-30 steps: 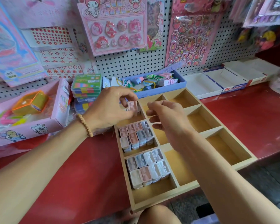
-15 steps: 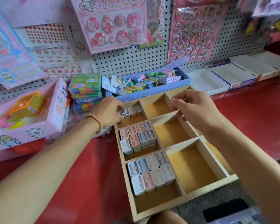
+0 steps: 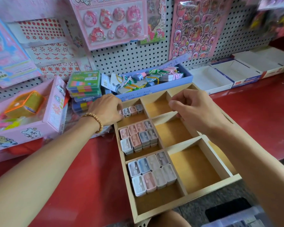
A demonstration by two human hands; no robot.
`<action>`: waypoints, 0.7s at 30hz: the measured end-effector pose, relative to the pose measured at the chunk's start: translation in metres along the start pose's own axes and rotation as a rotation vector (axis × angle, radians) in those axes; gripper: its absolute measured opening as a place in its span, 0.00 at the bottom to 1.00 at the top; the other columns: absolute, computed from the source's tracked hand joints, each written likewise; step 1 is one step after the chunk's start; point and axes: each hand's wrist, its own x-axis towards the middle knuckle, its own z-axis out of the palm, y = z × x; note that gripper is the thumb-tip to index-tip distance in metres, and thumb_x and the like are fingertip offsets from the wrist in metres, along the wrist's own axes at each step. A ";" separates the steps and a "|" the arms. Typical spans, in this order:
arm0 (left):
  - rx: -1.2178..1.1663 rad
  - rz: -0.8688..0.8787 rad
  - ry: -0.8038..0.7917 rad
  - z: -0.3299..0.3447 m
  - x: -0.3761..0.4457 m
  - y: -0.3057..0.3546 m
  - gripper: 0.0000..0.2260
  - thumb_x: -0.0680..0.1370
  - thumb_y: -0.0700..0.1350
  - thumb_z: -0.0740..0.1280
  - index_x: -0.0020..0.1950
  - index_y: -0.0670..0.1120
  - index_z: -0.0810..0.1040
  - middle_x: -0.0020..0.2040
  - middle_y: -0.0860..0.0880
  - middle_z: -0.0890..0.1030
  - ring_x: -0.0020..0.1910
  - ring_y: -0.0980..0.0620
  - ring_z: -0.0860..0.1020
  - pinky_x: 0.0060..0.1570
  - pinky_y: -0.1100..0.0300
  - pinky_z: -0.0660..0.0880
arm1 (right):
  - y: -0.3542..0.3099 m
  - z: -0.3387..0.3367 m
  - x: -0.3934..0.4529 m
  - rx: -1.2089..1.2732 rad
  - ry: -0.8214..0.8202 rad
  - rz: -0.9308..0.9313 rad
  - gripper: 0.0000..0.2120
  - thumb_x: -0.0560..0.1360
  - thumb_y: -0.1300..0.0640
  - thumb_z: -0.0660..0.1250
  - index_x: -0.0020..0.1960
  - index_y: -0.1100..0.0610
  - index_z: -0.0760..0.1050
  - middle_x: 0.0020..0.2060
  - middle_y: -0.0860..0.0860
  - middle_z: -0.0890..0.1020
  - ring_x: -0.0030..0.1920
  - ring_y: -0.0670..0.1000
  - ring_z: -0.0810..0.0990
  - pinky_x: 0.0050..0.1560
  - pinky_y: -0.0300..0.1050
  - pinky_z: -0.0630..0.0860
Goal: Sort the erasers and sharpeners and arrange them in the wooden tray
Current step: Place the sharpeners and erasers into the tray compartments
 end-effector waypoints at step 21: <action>-0.735 0.573 -0.289 -0.063 -0.152 0.168 0.08 0.73 0.49 0.74 0.52 0.52 0.83 0.43 0.55 0.83 0.42 0.61 0.80 0.41 0.71 0.72 | 0.010 -0.127 -0.148 -0.226 0.143 0.071 0.03 0.75 0.53 0.69 0.44 0.50 0.81 0.37 0.45 0.83 0.39 0.45 0.80 0.44 0.44 0.78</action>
